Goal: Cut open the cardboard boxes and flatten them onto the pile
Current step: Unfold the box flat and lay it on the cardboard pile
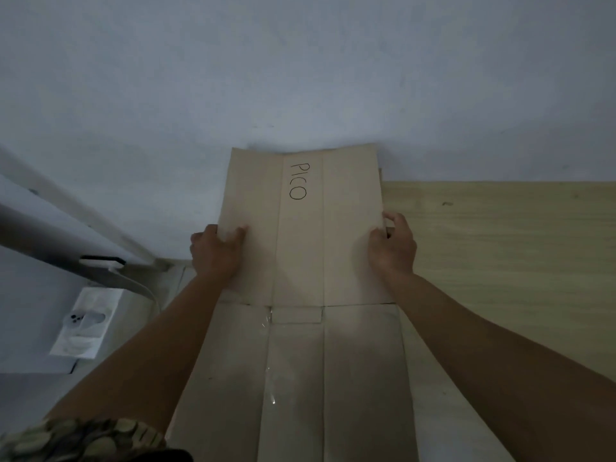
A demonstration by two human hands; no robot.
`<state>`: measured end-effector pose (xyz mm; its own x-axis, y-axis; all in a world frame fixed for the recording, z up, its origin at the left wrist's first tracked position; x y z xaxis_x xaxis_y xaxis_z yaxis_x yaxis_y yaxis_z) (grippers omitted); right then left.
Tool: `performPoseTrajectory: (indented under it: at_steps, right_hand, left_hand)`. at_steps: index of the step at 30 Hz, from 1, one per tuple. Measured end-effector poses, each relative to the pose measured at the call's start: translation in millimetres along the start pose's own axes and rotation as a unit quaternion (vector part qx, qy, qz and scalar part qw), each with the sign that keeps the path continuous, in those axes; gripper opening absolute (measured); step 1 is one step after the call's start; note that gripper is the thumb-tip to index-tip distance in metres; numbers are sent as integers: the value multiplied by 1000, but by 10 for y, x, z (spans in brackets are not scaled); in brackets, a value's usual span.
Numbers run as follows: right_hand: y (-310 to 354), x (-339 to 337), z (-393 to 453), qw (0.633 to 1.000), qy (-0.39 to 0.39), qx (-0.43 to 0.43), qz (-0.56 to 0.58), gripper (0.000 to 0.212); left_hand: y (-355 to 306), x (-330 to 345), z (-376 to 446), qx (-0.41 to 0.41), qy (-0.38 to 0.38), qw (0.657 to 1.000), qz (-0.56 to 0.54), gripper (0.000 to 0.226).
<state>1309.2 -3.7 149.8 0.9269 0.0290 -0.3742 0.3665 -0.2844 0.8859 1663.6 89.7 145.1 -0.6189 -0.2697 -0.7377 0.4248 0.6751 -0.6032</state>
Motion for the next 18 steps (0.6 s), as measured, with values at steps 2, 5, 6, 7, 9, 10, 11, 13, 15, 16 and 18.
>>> performPoseTrajectory:
  at_steps: [2, 5, 6, 7, 9, 10, 11, 13, 15, 16, 18]
  right_hand:
    - [32, 79, 94, 999, -8, 0, -32, 38]
    - [44, 325, 120, 990, 52, -7, -133, 60]
    - [7, 435, 96, 983, 87, -7, -164, 76]
    - [-37, 523, 67, 974, 114, -3, -195, 89]
    - [-109, 641, 54, 963, 135, 4, -233, 97]
    - [-144, 667, 55, 960, 138, 6, -243, 98]
    - [-129, 677, 67, 959, 138, 0, -249, 97]
    - [-139, 658, 69, 957, 142, -5, -254, 97]
    - [-103, 575, 40, 955, 140, -22, -259, 94]
    - [-65, 509, 27, 955, 132, -39, -263, 91]
    - [47, 291, -3, 953, 89, -87, -275, 81]
  left_hand:
    - [-21, 62, 146, 2, 21, 1000, -4, 68]
    - [-46, 222, 299, 8, 42, 999, 31, 74]
    - [-35, 291, 319, 0, 44, 998, 37, 76]
    - [-18, 354, 312, -7, 42, 998, 45, 76]
    - [-3, 440, 300, 5, 29, 997, 70, 73]
    - [16, 475, 280, 14, 24, 996, 81, 73]
    - [15, 471, 278, 22, 18, 996, 87, 75]
    - [6, 471, 255, 25, 6, 993, 113, 80]
    - [-120, 432, 182, 48, -20, 987, 152, 84]
    - [-240, 424, 128, 73, -33, 982, 171, 84]
    - [-550, 495, -7, 134, -34, 970, 197, 82]
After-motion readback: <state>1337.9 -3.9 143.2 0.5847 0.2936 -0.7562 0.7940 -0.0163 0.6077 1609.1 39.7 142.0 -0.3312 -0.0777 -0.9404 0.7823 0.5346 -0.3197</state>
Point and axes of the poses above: each hand's wrist, its own z-axis towards the middle knuckle, its own x-axis out of the palm, y = z × x, the point moved 8 cm from there along z, towards the middle knuckle, and after that the axes turned 9 degrees about y, right-handed, at the moved point
